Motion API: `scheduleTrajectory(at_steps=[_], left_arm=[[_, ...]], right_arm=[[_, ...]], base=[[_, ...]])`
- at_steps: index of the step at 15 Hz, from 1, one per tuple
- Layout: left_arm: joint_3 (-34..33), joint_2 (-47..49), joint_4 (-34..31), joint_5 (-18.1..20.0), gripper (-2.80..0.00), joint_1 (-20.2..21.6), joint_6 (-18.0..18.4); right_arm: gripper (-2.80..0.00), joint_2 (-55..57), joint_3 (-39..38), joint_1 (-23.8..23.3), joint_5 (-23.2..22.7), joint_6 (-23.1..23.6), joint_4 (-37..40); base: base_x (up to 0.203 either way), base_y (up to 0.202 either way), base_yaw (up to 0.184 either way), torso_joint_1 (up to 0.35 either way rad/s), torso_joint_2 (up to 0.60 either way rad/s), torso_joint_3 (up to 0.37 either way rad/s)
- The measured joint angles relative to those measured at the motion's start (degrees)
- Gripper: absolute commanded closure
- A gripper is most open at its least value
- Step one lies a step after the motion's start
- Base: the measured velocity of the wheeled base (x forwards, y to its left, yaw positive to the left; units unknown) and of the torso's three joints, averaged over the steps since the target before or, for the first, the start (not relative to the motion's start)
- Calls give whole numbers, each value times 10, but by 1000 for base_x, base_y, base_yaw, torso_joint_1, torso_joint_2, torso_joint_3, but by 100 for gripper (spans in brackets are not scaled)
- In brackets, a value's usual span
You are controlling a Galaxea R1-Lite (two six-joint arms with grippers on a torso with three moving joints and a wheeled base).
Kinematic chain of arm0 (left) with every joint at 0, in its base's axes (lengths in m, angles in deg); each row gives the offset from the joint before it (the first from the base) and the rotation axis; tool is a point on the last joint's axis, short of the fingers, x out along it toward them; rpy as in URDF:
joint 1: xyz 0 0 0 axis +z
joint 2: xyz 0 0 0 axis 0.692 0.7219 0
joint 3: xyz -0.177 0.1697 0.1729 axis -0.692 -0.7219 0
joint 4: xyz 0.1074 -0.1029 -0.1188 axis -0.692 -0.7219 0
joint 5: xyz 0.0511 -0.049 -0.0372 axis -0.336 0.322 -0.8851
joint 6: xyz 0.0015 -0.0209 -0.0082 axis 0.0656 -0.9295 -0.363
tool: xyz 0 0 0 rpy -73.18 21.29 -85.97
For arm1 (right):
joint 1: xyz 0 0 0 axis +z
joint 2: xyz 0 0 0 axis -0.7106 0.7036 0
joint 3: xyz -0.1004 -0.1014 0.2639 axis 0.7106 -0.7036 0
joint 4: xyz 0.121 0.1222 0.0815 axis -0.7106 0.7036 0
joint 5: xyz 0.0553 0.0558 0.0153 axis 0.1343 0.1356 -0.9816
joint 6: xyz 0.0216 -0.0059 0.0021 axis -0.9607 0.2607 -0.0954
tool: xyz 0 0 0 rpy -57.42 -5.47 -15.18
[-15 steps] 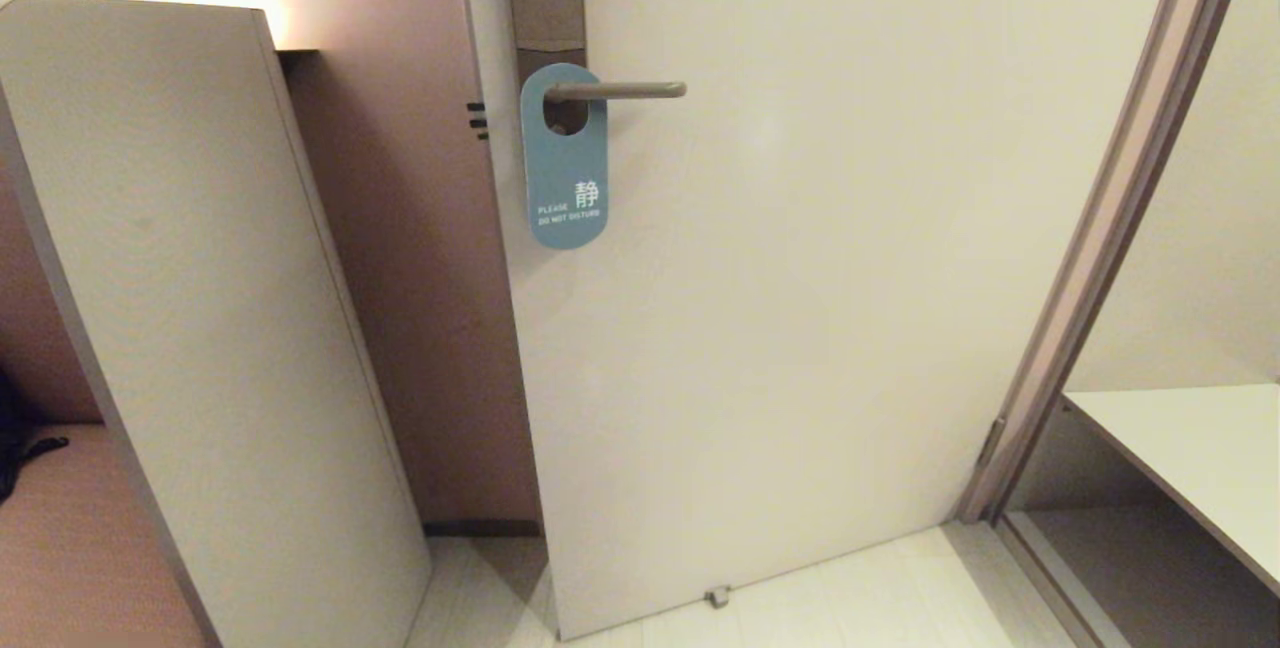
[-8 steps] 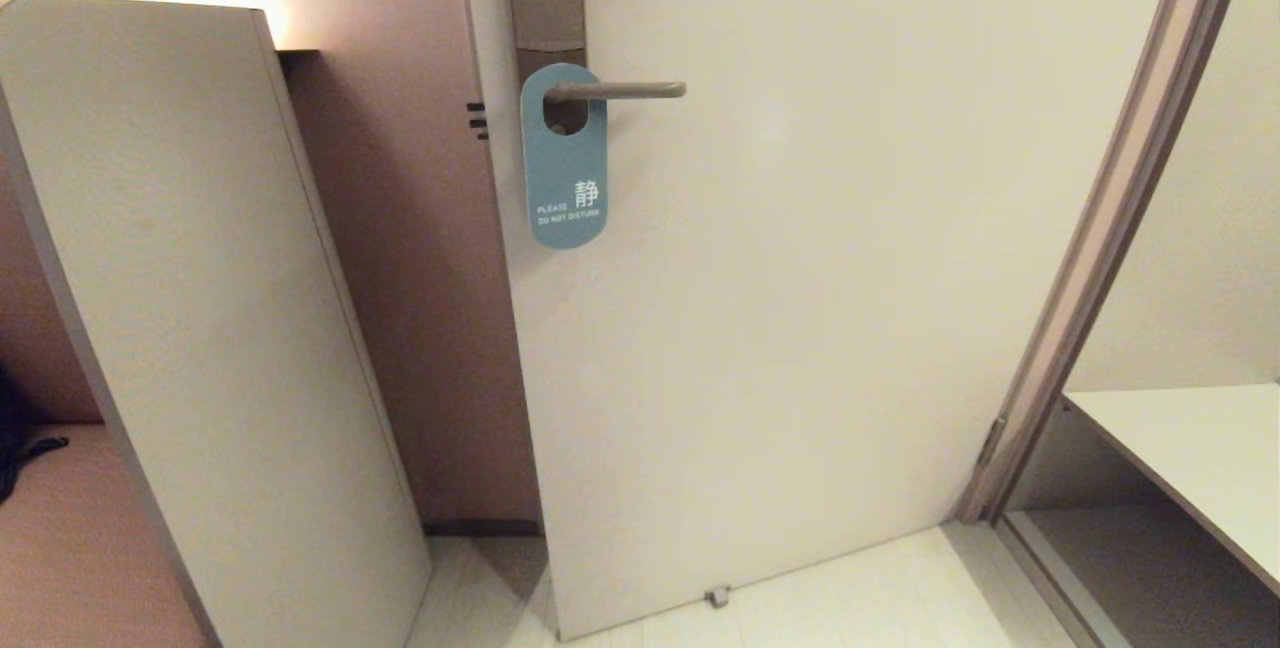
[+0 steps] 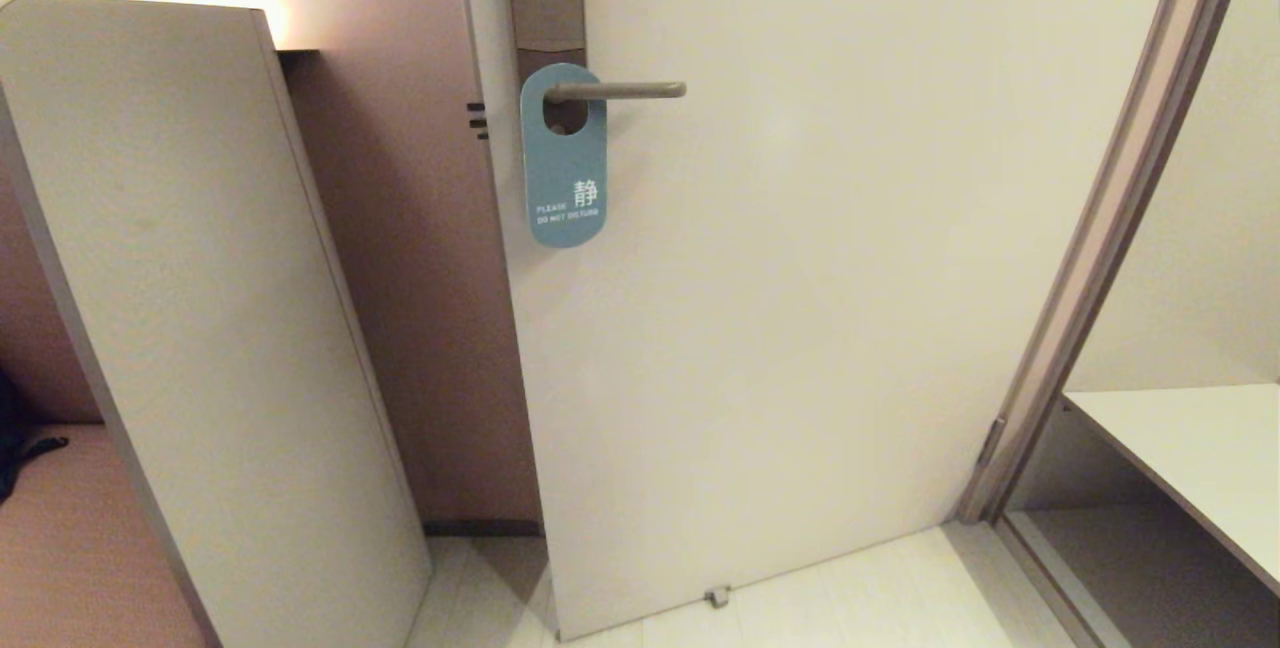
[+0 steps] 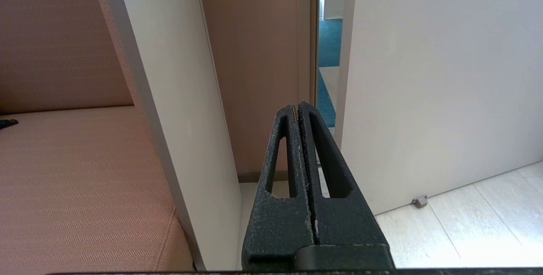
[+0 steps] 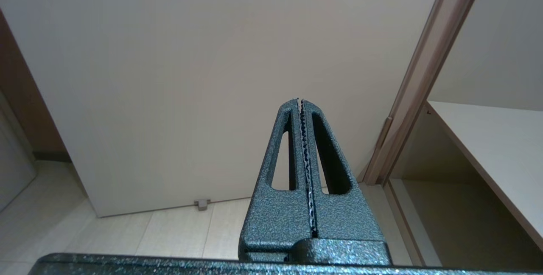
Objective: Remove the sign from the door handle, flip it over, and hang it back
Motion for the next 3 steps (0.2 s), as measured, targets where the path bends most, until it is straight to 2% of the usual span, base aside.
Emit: scheduleTrajectory(at_steps=[3], left_arm=[[0,0,0,0,0,0,0]], right_arm=[[0,0,0,0,2,-3,0]], base=[[0,0,0,0,0,0]])
